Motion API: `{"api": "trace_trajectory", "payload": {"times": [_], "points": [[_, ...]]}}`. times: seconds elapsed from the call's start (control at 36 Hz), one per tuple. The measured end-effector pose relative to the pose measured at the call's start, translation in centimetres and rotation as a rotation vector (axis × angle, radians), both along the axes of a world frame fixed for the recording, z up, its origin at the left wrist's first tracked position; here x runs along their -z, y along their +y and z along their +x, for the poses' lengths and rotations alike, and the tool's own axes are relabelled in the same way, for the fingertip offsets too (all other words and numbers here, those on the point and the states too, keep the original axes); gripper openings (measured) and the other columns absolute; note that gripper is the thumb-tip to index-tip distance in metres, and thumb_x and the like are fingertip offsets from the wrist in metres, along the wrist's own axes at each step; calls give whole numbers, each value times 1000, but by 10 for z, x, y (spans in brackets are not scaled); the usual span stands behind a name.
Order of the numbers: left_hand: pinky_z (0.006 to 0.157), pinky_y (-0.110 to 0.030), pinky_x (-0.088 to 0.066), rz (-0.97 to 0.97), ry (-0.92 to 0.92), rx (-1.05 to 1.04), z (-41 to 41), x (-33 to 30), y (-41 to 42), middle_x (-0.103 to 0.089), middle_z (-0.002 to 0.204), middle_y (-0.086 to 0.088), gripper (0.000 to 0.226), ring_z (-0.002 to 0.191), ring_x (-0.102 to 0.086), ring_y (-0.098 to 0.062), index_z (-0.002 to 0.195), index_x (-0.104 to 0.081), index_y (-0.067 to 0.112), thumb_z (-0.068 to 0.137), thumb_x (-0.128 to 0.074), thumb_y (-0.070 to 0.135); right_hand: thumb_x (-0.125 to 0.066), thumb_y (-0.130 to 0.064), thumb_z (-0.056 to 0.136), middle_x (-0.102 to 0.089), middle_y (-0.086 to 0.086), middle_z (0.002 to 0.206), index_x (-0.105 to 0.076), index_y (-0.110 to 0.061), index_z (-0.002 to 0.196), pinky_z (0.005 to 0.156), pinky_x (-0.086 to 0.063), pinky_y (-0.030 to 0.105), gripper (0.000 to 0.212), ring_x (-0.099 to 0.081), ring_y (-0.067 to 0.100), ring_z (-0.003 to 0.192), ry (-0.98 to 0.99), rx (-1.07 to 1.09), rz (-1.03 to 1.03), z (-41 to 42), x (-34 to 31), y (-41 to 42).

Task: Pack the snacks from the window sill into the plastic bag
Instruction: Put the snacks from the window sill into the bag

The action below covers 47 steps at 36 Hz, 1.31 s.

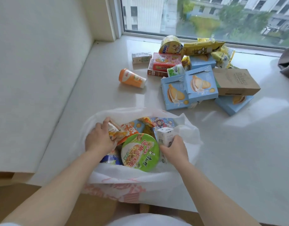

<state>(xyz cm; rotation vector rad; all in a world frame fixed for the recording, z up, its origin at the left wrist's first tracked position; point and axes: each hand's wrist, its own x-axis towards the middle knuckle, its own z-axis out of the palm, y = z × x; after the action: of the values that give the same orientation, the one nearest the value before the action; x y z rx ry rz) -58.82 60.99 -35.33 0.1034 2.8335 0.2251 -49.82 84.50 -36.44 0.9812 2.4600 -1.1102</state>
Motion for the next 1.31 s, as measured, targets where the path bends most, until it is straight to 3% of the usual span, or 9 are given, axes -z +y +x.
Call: {"api": "trace_trajectory", "payload": {"times": [0.11,0.22,0.36,0.53,0.61,0.75,0.92,1.08,1.31], "points": [[85,-37,-45,-113,-56,121,-2,1,-19,-42,130,-9,87,113,-50,-28,148,-11,27,80,-62,45,-65,-33,78,-47,5,111,-44,-10,108,71,-40,32,43,-55,26,94,-114,-84,115,14,7,-6],[94,-36,-42,-130,-119,253,-2,6,-13,-40,135,-10,96,121,-46,-28,150,-7,25,77,-56,65,-65,-38,79,-47,5,116,-41,-11,115,72,-41,33,51,-57,28,102,-228,-192,201,22,12,-5],[101,-36,-34,-183,-121,465,8,10,8,-31,143,-8,87,131,-31,-28,150,-4,30,79,-50,52,-64,-41,80,-47,5,120,-41,-9,121,73,-42,32,57,-58,26,106,-358,-309,306,27,13,1],[110,-38,-25,-247,-79,607,11,23,17,-27,146,-9,84,134,-24,-28,149,-6,27,81,-49,53,-49,-61,80,-48,4,118,-49,-14,123,91,-36,32,64,-42,23,113,-339,-625,694,34,14,10],[112,-39,-22,-234,-95,632,10,25,18,-23,148,-11,87,136,-21,-28,150,-1,27,82,-48,54,-51,-64,78,-36,4,139,-43,-18,131,107,-24,38,70,-31,25,129,-234,-621,717,35,15,13],[115,-39,-19,-164,-199,598,4,21,20,-20,150,-8,90,139,-18,-26,150,-1,30,80,-51,57,-46,-62,86,-15,2,155,-19,-32,146,115,-2,53,73,-9,27,143,-297,-677,631,34,18,20],[108,-42,-34,145,-506,365,-29,-3,38,-29,149,-5,91,133,-33,-24,149,-15,30,72,-60,48,-31,-43,98,-43,0,138,-51,-28,130,111,-18,36,40,-30,23,131,-105,-724,689,8,-1,36],[95,-38,-46,209,-197,366,-61,-35,79,-43,138,0,53,119,-50,-18,138,-41,27,88,-55,38,-42,-28,95,-53,0,123,-61,-23,120,100,-30,34,32,-40,22,119,33,-648,730,-42,-19,43],[97,-38,-45,239,-220,315,-115,-35,132,-40,141,-4,49,118,-51,-23,137,-44,23,90,-52,37,-49,-31,90,-40,6,137,-46,-21,132,106,-27,37,44,-30,26,128,-34,-467,632,-115,-25,67]]}}
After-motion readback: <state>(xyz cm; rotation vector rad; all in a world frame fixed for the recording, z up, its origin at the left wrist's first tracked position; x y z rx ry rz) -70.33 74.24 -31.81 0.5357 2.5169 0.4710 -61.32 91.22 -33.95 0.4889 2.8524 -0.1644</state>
